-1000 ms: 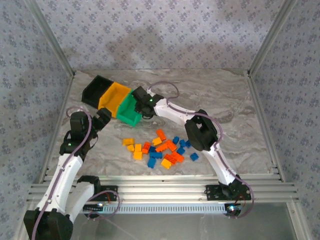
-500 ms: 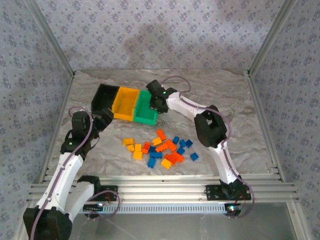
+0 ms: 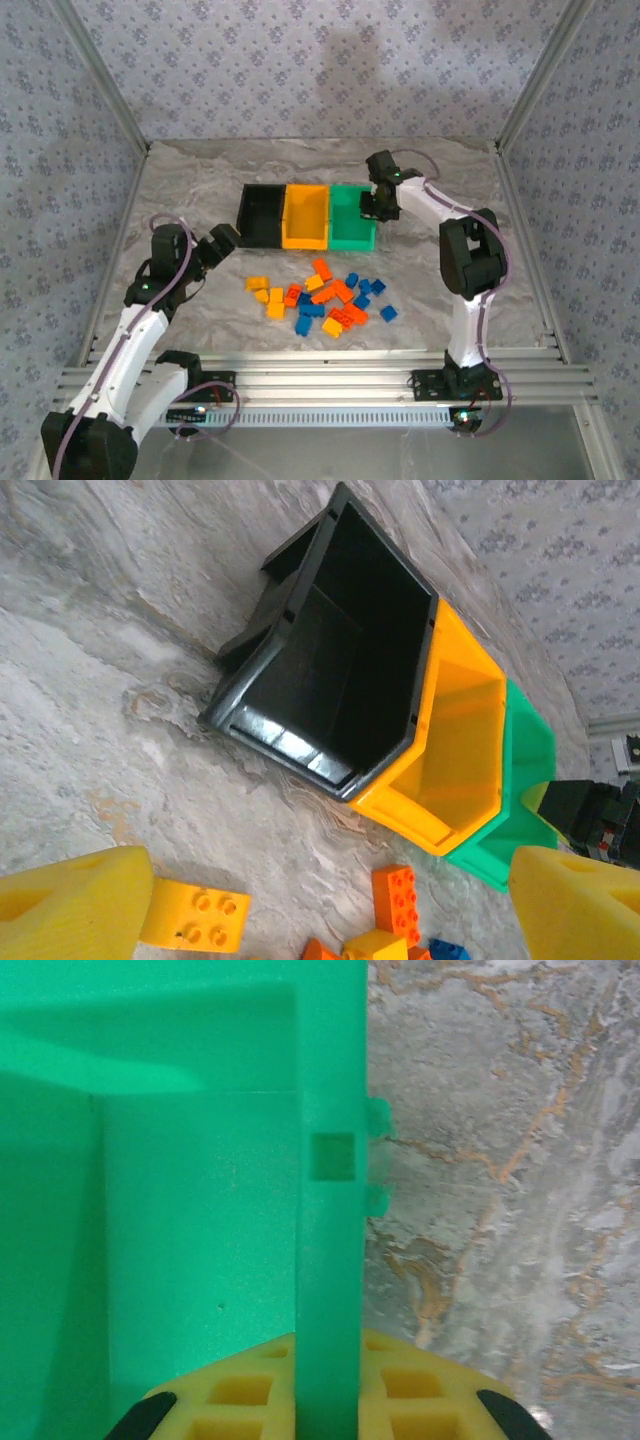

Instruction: Sort the legos into containers by color

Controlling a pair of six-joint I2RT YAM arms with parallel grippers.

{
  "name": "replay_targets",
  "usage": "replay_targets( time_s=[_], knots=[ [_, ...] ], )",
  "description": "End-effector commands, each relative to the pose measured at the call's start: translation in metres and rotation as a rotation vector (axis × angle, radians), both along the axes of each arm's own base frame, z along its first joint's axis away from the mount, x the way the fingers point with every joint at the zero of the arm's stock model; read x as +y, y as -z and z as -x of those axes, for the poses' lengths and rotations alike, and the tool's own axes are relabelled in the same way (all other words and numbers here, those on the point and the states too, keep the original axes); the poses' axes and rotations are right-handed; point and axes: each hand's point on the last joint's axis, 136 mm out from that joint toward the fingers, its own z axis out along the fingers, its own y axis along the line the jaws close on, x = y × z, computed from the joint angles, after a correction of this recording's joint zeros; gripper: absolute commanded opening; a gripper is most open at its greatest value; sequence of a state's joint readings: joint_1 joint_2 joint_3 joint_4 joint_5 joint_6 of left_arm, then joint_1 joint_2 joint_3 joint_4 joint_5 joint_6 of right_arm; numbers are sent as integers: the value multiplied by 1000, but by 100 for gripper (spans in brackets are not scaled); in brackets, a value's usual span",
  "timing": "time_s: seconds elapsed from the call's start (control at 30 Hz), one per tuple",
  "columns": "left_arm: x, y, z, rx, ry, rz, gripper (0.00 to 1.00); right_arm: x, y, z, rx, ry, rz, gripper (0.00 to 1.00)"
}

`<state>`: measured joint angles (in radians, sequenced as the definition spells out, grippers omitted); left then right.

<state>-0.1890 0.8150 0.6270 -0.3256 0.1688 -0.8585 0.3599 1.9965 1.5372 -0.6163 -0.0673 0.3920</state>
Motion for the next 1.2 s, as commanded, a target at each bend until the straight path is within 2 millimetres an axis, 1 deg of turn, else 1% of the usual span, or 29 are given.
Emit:
replay_targets(
  time_s=[0.0, 0.27, 0.3, 0.37, 0.43, 0.47, 0.57, 0.6, 0.67, 0.73, 0.8, 0.87, 0.9, 0.93, 1.0, 1.07, 1.1, 1.13, 1.17],
  knots=[
    [-8, -3, 5, 7, 27, -2, 92, 0, -11, 16, 6, -127, -20, 0],
    [-10, 7, 14, 38, 39, -33, 92, -14, 0, 32, 18, -87, -2, 0],
    [-9, 8, 15, 40, 38, -37, 92, -19, 1, 33, 17, -70, 15, 0],
    [-8, 9, 15, 43, 33, -44, 92, -25, 1, 36, 17, -31, 33, 0],
    [-8, 11, 15, 45, 33, -45, 92, -28, -3, 33, -24, 14, 26, 0],
    [-8, 11, 15, 46, 32, -45, 93, -28, -3, 34, -33, 24, 18, 3],
    [-9, 11, 14, 43, 35, -49, 93, -29, -6, 33, -55, 43, 9, 24],
    [-9, 11, 14, 42, 36, -49, 93, -28, -9, 32, -71, 45, 1, 31],
    [-10, 10, 14, 38, 38, -46, 94, -26, -19, 30, -105, 51, -14, 41],
    [-11, 8, 13, 32, 39, -39, 94, -23, -36, 27, -159, 58, -38, 50],
    [-13, 6, 13, 29, 43, -29, 95, -23, -54, 28, -207, 68, -53, 55],
    [-18, 1, 13, 16, 62, -23, 95, -20, -71, 32, -257, 68, -71, 57],
    [-21, -5, 13, -1, 75, -27, 95, -19, -83, 35, -291, 73, -82, 57],
    [-25, -10, 14, -20, 93, -35, 95, -20, -80, 48, -298, 74, -77, 57],
    [-34, -24, 16, -73, 131, -68, 95, -17, -92, 64, -358, 74, -78, 57],
    [-42, -37, 21, -127, 170, -117, 96, -16, -103, 85, -439, 71, -42, 61],
    [-47, -43, 24, -155, 194, -142, 100, -16, -104, 97, -471, 62, -20, 63],
    [-52, -46, 27, -173, 217, -158, 99, -17, -103, 110, -490, 56, -6, 65],
    [-55, -47, 30, -186, 235, -167, 99, -19, -99, 122, -484, 56, -1, 65]
  ],
)
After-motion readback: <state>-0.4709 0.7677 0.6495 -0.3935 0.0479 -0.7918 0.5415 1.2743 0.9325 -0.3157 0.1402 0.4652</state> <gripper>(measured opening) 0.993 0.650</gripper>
